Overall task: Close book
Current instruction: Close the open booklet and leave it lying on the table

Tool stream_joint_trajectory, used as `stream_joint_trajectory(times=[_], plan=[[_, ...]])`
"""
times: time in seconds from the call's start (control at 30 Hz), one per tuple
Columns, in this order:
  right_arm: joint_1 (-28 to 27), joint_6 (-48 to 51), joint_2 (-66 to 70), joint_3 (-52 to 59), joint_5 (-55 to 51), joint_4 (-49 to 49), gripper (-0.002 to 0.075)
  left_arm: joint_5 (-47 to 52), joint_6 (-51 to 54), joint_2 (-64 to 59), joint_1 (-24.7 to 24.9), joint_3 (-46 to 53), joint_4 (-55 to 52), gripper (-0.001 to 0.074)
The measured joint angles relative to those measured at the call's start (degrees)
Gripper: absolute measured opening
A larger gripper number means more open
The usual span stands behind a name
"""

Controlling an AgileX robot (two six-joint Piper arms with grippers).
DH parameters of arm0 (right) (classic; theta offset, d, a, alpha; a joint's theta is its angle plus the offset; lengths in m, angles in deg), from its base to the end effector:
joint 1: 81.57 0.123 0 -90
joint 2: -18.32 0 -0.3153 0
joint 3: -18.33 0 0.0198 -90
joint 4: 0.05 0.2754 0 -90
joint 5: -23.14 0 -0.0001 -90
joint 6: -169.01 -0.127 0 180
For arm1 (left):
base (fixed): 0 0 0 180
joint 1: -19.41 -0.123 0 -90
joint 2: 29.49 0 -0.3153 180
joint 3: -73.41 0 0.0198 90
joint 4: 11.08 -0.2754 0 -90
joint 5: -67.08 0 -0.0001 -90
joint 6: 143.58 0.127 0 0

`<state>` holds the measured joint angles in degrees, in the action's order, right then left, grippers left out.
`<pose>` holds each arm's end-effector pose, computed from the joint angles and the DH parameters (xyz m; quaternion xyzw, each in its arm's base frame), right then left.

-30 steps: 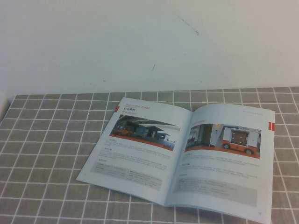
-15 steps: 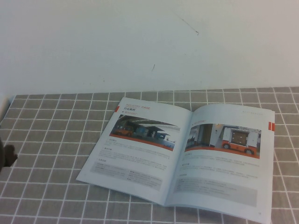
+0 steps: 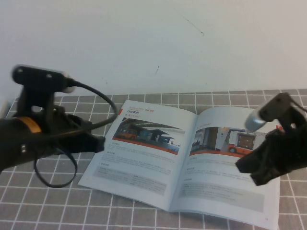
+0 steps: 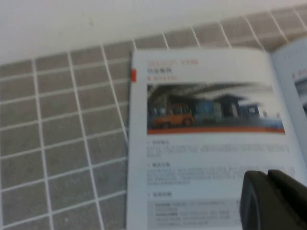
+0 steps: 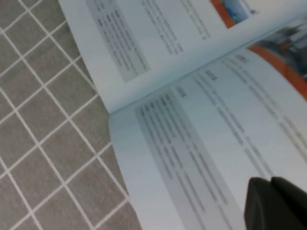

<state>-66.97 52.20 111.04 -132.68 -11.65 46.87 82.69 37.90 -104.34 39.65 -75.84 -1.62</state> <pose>0.2985 0.1325 0.2131 -0.3508 0.8709 0.1865 0.2892 0.2766 -0.1080 0.3069 0.1063 0.8637 -0.1373 0.4731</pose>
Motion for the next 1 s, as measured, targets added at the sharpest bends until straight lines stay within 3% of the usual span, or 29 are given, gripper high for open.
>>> stream_joint_trajectory(times=[0.23, 0.53, 0.73, 1.0], plan=[[4.06, -6.48, 16.27, -10.97, 2.63, -5.18, -0.0001, 11.94, 3.78, -11.62, 1.46, -9.47, -0.23, -0.0004], [4.06, -12.66, 23.07, -13.89, 4.48, -15.25, -0.0002, 14.86, 3.71, -20.26, 1.02, -16.96, -2.85, -0.0004], [4.06, -15.31, 25.14, -13.89, 5.64, -19.24, -0.0002, 17.36, 1.99, -26.97, -5.17, -21.53, -2.31, -0.0004], [4.06, -15.52, 26.58, -14.39, 5.91, -19.53, -0.0001, 19.44, 8.34, -34.74, -12.64, -25.24, 9.40, -0.0004]])
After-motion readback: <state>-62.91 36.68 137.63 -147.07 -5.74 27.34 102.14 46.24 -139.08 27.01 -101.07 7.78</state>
